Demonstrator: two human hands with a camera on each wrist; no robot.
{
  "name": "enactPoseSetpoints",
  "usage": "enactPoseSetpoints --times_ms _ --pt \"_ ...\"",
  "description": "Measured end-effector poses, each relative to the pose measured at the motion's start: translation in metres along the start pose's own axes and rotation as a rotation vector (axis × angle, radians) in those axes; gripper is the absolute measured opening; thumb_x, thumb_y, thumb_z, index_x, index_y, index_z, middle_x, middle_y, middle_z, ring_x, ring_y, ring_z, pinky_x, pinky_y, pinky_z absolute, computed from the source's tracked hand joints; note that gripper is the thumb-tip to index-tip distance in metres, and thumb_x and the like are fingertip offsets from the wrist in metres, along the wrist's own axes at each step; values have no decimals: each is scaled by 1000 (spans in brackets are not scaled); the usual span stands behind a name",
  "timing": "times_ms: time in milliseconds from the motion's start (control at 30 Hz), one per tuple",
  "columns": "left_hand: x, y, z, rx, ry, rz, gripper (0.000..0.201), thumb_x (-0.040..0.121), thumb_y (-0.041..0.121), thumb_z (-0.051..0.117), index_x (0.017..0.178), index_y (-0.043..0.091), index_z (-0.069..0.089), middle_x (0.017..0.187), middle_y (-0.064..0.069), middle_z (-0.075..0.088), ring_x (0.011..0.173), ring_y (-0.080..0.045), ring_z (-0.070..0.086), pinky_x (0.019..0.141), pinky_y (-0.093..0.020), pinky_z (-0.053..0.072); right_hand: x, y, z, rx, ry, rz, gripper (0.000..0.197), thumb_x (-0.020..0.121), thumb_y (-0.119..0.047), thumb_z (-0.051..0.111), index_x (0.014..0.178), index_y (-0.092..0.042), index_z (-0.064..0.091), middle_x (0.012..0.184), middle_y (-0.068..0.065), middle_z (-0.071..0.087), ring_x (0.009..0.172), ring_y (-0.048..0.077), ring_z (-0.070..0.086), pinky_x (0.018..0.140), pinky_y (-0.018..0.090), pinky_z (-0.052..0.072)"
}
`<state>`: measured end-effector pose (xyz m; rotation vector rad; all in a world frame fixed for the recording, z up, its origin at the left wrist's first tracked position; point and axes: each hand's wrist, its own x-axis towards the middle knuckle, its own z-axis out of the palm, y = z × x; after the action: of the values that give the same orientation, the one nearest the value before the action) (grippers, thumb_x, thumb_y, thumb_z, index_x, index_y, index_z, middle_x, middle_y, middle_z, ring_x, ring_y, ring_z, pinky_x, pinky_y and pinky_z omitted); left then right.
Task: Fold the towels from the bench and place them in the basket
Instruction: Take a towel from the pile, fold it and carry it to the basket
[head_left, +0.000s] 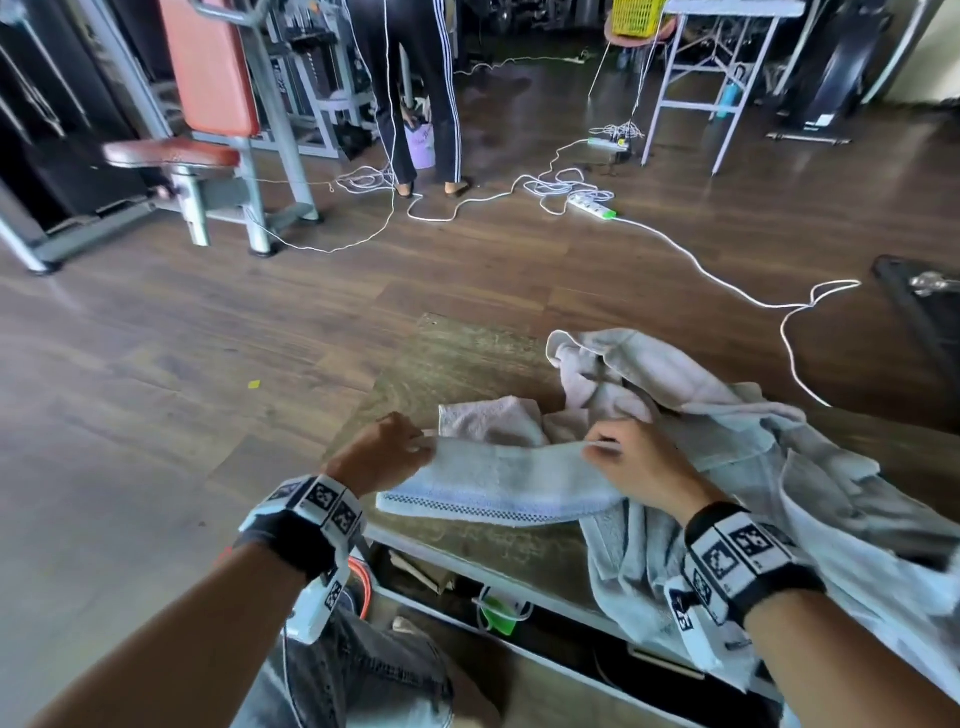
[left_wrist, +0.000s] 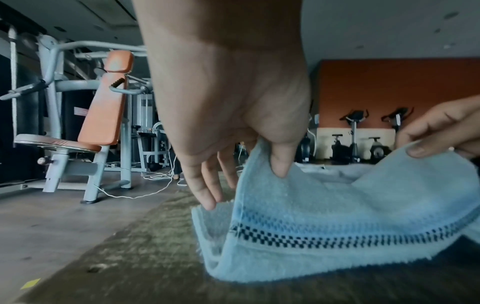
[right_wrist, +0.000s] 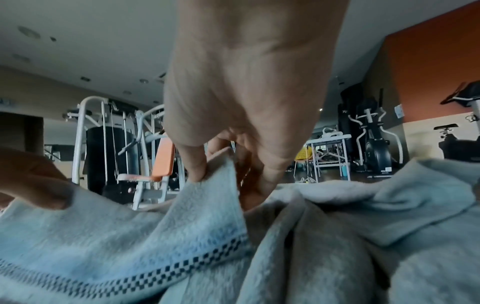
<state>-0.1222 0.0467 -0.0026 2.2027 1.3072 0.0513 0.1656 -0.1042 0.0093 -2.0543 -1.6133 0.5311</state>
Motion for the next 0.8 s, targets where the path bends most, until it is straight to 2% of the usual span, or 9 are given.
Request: enactPoseSetpoints --times_ms 67,167,267,367,467,533,633,733,800 --pt "7 -1 10 74 -93 41 29 93 35 58 110 16 71 127 2 55 123 -20 51 98 -32 44 9 0 17 -41 16 -91 19 88 -14 68 68 -13 67 75 -3 68 76 12 54 97 29 35" --pt "15 6 22 127 -148 110 35 92 31 61 124 18 66 151 7 36 134 -18 37 109 -32 33 22 2 38 -148 -14 -172 31 88 -21 68 61 -31 57 81 -14 62 84 7 51 97 35 33" --pt "27 9 28 161 -83 144 37 91 30 61 126 17 63 137 10 48 127 -14 41 107 -32 36 26 -6 47 -221 -95 -144 27 83 -14 54 57 -20 50 73 -6 60 82 10 49 82 40 48" --pt "35 9 17 188 -47 202 24 88 31 64 105 15 70 107 2 68 93 -17 63 81 -31 52 34 -11 40 -246 -13 -141 20 80 -19 51 61 -19 55 72 -8 59 74 8 51 71 33 44" --pt "50 20 -13 135 3 221 23 89 30 65 102 13 72 89 5 63 75 -11 59 62 -19 44 46 -18 15 -204 108 -153 18 88 -22 60 71 -19 65 73 -7 63 67 13 58 62 30 44" --pt "64 33 -45 100 127 257 36 85 42 57 92 9 73 82 1 66 68 -17 62 55 -22 44 65 -27 -9 -97 154 -170 21 91 -18 61 70 -15 62 70 -3 62 64 16 58 60 34 46" --pt "90 55 -92 105 385 356 55 72 51 43 74 4 72 72 -16 70 67 -33 67 57 -32 47 106 -49 -52 55 270 -234 15 91 -8 62 77 -5 66 77 6 63 71 25 60 66 37 44" --pt "108 75 -146 36 538 231 31 84 39 61 67 12 63 70 -11 63 71 -31 64 61 -29 42 143 -67 -99 66 380 -241 11 91 -2 60 84 -1 69 78 12 66 72 24 58 61 30 36" --pt "116 77 -178 22 618 162 21 91 36 63 82 19 73 75 -7 67 72 -27 65 67 -29 47 162 -69 -131 38 472 -218 13 91 -1 59 85 4 68 82 20 67 76 31 59 60 30 31"
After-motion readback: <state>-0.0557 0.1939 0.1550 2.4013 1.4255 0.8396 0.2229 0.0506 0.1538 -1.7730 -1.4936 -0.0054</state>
